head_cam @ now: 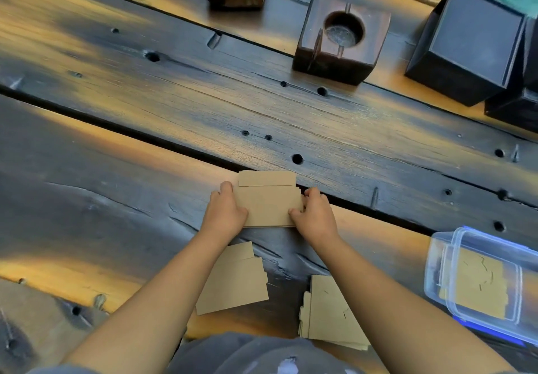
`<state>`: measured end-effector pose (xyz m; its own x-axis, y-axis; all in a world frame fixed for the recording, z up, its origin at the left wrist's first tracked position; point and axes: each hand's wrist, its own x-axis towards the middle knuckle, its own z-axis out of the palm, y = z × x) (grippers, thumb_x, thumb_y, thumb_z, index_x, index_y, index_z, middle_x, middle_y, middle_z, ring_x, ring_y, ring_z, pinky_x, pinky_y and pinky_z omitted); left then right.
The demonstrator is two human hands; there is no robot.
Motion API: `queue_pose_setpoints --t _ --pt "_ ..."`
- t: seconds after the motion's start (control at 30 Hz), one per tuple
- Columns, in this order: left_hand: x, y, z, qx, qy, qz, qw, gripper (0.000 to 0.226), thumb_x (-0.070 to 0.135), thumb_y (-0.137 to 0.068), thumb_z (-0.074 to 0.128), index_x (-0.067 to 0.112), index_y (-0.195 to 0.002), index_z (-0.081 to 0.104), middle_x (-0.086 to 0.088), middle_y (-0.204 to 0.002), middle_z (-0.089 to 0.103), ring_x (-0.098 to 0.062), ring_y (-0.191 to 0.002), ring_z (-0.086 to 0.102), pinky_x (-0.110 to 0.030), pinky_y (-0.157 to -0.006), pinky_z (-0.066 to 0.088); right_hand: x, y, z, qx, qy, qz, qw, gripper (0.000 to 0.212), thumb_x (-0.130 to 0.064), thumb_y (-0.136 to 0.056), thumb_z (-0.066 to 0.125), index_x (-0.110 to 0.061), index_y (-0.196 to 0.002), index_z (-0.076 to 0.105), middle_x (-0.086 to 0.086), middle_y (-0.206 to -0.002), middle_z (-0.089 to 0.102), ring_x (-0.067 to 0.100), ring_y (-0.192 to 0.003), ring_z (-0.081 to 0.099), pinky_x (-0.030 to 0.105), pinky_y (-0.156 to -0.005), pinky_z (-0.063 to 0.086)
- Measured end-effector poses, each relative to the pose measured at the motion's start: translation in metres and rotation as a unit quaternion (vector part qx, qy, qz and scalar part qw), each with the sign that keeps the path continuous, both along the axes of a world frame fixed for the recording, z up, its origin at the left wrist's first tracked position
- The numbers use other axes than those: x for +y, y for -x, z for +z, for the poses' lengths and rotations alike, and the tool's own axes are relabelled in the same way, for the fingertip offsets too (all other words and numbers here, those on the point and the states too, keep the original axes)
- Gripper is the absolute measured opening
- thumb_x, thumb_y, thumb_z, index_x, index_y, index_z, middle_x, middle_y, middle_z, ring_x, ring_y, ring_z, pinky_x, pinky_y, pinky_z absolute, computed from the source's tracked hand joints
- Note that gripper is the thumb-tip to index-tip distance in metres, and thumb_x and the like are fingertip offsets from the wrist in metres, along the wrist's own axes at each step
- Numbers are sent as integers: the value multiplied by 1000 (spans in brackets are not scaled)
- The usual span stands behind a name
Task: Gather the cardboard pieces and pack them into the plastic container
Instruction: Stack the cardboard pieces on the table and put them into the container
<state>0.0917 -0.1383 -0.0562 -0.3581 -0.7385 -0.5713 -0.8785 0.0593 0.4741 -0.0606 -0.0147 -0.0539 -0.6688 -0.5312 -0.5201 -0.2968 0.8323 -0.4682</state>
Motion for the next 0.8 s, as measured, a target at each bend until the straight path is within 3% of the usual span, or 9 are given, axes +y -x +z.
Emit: queue_pose_setpoints --t 0.23,0.43,0.63,0.8 --pt "10 -2 5 -40 24 -67 997 36 16 -87 59 11 -118 41 -18 -114 55 -36 -98 58 -41 -79 50 -1 -4 -1 -3 -42 8 999 35 -24 -81 66 -8 -107 50 15 -112 59 33 -103 57 30 -72 36" --pt "12 -4 8 -1 -47 36 998 37 13 -80 63 13 -113 46 -15 -111 58 -32 -97 59 -34 -72 46 -5 -5 2 -48 -56 -17 997 48 -24 -80 72 -5 -116 47 16 -120 57 32 -108 57 29 -74 38" --pt "18 -25 16 34 -20 59 997 31 14 -81 64 18 -104 45 -9 -105 62 -26 -91 59 -33 -68 44 7 -19 9 -40 -34 -15 998 47 -24 -80 72 -7 -115 46 14 -117 56 24 -88 49 29 -72 37" --pt "33 -52 22 29 -13 103 994 31 16 -82 63 16 -107 46 -11 -108 61 -27 -93 59 -30 -62 39 19 -46 19 -38 -2 1 999 49 -25 -80 72 -7 -118 47 7 -109 52 20 -87 48 26 -69 38"
